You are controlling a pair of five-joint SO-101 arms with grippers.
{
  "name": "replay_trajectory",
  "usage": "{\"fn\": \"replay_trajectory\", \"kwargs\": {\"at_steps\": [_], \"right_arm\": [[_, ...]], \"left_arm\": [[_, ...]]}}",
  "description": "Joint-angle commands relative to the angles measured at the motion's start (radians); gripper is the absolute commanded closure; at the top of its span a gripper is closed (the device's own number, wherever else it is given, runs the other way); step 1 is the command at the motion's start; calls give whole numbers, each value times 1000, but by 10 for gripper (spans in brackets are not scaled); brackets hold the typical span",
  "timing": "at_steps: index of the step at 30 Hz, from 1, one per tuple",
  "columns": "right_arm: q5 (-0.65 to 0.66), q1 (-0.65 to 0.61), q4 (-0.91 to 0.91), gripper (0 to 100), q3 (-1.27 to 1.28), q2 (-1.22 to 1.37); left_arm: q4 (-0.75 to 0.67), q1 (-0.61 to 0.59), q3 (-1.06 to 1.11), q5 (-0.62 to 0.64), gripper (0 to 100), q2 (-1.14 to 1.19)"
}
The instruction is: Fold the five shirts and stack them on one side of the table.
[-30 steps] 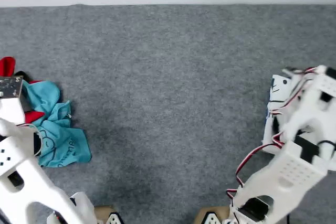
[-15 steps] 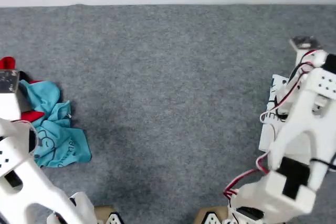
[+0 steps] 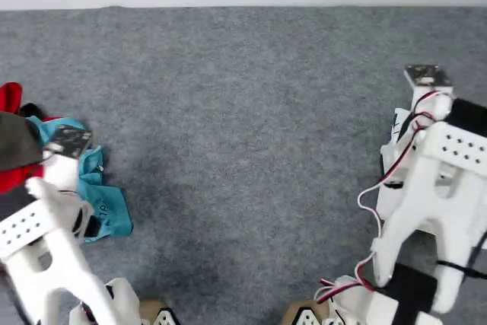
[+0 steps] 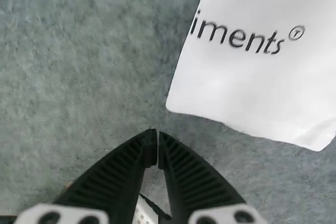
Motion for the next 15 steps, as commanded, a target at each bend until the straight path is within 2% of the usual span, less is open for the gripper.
{"fn": "replay_trajectory", "kwargs": {"at_steps": [1,9,15], "right_arm": [[-11,-8,42,990,12,-59],[-12,-4,44,990,14,-67],[-12,-7,44,990,14,-67]], "left_arm": [[-132,80,68,-12,792,-9],[-285,106,188,-15,793,0],[-396,104,176,-12,798,201]]}}
